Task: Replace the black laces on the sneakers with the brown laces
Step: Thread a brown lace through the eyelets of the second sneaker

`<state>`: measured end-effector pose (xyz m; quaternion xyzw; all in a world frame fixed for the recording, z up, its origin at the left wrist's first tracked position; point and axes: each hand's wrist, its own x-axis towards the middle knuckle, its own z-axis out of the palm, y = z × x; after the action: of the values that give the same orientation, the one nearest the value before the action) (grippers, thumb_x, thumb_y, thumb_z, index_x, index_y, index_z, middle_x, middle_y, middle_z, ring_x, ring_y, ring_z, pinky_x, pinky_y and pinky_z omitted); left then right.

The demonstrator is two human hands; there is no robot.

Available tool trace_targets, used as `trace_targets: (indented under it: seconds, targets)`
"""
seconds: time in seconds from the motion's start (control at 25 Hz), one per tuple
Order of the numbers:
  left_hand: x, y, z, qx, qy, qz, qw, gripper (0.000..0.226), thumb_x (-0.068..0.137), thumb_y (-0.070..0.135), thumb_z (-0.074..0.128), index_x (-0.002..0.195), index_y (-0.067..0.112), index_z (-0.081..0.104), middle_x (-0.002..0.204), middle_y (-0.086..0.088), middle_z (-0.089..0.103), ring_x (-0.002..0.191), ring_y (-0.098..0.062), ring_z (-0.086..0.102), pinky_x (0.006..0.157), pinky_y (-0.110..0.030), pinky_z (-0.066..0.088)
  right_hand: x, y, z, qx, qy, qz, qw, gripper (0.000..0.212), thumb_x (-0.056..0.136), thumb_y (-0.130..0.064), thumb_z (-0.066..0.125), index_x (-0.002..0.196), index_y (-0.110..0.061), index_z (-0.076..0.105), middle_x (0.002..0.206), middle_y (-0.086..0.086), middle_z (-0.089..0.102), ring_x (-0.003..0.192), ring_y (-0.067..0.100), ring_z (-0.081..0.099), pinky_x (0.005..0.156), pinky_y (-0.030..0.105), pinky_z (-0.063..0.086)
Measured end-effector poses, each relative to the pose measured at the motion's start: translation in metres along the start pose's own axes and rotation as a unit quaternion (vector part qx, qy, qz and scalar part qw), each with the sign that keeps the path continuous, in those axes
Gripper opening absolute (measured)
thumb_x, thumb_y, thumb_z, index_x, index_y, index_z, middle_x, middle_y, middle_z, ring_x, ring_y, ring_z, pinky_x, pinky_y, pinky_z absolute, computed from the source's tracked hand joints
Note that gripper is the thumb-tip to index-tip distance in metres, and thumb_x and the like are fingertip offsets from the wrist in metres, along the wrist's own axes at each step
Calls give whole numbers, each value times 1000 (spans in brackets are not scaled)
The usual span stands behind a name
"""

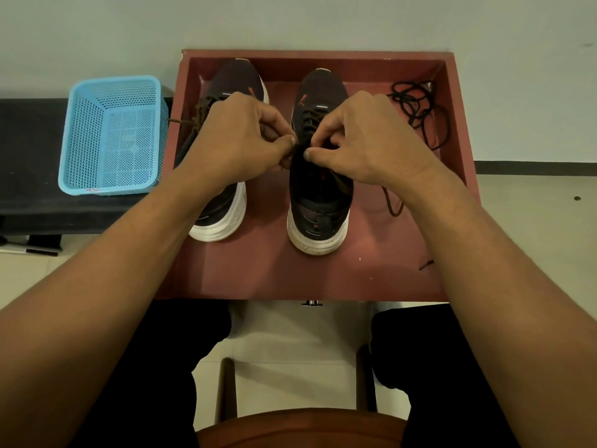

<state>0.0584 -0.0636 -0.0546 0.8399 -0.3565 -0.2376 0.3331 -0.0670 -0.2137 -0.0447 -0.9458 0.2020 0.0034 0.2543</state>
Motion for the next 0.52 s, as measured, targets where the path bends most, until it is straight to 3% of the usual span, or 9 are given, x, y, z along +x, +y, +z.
trace_targets:
  seconds: [0.12,0.24,0.36,0.44,0.52]
  targets:
    - [-1,-2,-7,89,39,21,995,11,92,21,68,83,19,73,67,3,74,56,-9,74,67,-25,61,-1,4,-6,-1,-36,-1,999,20,88,-40,81,101,-25,82,61,-21,45,56,-2,44,56,9,29]
    - [1,-11,-11,233,92,34,967,14,87,22,64,80,12,73,68,-2,70,64,-22,70,67,-31,54,-4,8,-7,-2,-42,-3,999,23,87,-41,82,104,-26,82,61,-21,43,55,-2,42,55,10,27]
    - [1,-6,-6,325,97,82,937,19,90,22,63,98,9,76,89,-11,69,80,-31,65,74,-40,53,-5,11,-9,7,-48,-5,999,31,84,-48,83,104,-25,81,67,-20,45,60,-3,43,57,13,30]
    - [-2,5,-3,314,65,145,936,26,96,22,64,119,16,75,114,-9,68,100,-32,65,81,-41,53,-4,10,-9,2,-50,-16,999,35,83,-50,83,107,-25,80,68,-19,45,61,-2,43,58,15,31]
    - [-4,12,0,305,52,188,932,29,98,27,66,126,25,73,127,-2,65,110,-29,64,83,-48,57,-3,10,-8,-1,-50,-17,999,35,83,-49,83,107,-25,80,68,-17,45,61,-1,42,58,18,31]
